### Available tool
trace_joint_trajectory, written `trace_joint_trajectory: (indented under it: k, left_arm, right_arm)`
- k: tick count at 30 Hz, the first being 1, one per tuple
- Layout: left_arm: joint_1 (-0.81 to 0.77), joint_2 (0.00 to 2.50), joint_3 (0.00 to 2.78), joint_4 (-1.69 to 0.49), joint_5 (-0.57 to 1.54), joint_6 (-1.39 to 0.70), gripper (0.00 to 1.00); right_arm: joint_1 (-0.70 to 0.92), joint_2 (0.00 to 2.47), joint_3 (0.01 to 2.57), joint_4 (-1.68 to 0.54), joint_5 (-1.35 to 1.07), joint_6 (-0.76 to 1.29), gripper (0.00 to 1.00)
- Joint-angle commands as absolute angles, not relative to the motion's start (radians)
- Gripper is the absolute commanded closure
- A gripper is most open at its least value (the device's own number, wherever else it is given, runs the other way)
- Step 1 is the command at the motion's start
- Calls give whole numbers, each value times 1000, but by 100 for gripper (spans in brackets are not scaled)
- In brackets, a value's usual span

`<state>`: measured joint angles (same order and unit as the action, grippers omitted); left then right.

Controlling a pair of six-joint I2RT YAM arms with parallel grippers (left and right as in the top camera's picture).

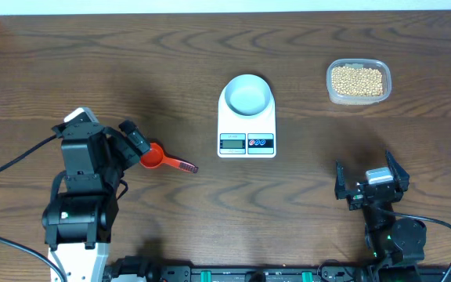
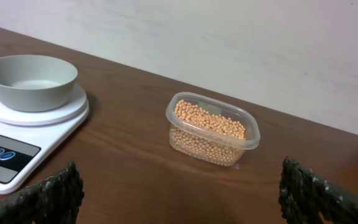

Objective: Scoop item into bowl and weigh 50g on scale
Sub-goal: 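Move the left gripper down over the red scoop's cup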

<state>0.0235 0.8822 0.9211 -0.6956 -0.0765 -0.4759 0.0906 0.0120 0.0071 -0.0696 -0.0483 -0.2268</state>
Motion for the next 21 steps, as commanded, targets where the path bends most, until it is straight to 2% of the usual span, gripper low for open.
trace_joint_trajectory:
  k: [1,6,8,12,17,21]
  left_arm:
    - [28,916,939,-692,-67,-562,0]
    - [27,1021,939,-697,-67,-738,0]
    - [27,1067,939,-703,-63,-809,5]
    - [27,1151,939,-705,-60,-917,7]
    - [27,1259,939,-719,-19,-969,20]
    - [27,1309,930,-800,-32,-1076,22]
  right_arm:
    - [99,6,6,-74,-44,-218,1]
    - [99,6,6,-74,-44,-218,1]
    - [99,6,6,-74,-44,-218,1]
    - [99,6,6,-74,-44,-218,1]
    - [99,6,6,-74,-44,-218,1]
    - [99,6,6,-74,-44,-218,1]
